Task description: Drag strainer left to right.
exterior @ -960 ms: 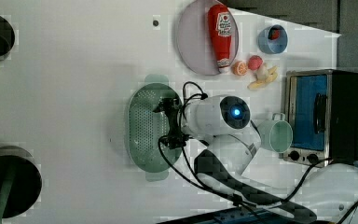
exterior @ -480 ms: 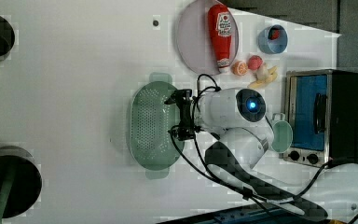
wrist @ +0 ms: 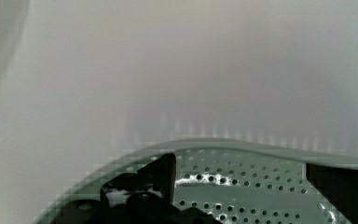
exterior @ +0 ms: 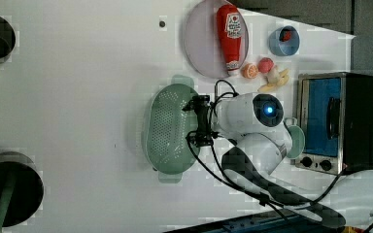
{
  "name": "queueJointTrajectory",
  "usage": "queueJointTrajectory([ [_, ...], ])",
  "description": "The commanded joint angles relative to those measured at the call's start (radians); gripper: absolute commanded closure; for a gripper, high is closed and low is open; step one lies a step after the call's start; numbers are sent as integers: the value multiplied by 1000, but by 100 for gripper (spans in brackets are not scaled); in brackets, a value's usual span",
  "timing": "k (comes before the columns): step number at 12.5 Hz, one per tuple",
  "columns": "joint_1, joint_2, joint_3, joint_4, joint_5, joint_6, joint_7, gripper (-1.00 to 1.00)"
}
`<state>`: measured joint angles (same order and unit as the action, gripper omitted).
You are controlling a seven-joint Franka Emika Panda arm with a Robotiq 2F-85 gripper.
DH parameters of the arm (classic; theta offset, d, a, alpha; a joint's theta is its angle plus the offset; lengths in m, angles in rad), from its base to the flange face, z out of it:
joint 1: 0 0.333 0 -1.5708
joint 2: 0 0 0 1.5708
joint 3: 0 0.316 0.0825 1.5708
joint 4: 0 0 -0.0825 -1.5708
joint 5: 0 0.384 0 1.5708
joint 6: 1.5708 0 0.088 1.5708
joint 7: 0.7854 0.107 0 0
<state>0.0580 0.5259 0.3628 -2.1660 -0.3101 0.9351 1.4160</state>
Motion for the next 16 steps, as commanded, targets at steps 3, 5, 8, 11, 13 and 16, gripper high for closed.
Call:
queueJointTrajectory([
  [3, -71, -57, -5, -60, 7, 34, -46, -100],
  [5, -85, -73, -18, -80, 7, 34, -83, -100],
  [8, -100, -92, -51, -105, 7, 35, -146, -100],
  [11, -109, -107, -94, -126, 7, 36, -185, -100],
  [13, -112, -118, -128, -137, 7, 39, -222, -100],
  [16, -114, -129, -193, -150, 7, 42, -295, -100],
])
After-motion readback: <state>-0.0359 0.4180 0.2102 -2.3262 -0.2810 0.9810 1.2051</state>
